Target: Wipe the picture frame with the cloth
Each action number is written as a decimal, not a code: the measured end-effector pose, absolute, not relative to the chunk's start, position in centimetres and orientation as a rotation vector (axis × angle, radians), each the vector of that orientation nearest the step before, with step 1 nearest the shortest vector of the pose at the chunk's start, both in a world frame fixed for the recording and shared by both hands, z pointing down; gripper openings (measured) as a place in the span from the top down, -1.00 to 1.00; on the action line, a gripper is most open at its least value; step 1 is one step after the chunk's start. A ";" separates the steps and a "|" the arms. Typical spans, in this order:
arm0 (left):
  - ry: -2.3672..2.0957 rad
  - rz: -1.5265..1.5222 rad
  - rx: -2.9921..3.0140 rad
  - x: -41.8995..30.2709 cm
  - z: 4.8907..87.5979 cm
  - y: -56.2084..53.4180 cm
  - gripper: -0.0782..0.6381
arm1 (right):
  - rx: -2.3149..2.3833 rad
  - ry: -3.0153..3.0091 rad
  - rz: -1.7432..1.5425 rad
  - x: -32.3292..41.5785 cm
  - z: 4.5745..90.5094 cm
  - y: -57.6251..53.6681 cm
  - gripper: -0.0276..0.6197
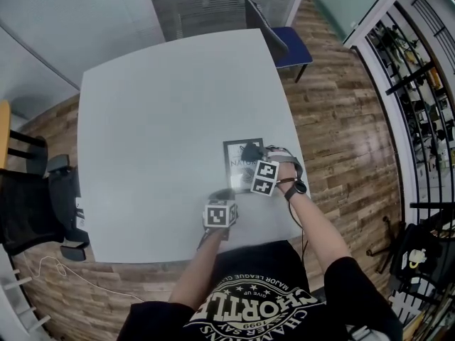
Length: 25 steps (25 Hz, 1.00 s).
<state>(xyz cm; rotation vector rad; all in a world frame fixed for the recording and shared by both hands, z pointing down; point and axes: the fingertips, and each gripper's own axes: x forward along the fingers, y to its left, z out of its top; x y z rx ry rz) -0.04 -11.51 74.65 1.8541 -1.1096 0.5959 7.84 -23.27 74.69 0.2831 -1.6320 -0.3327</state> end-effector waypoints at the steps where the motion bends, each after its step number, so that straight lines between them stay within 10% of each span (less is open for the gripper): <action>1: -1.111 0.598 1.852 0.0 74.7 -11.5 0.77 | 0.292 -1.638 -0.328 8.1 74.7 -23.2 0.67; 25: -1.099 0.576 1.858 0.2 74.6 -11.7 0.77 | 0.161 -1.766 -0.374 -1.8 74.8 -20.1 0.67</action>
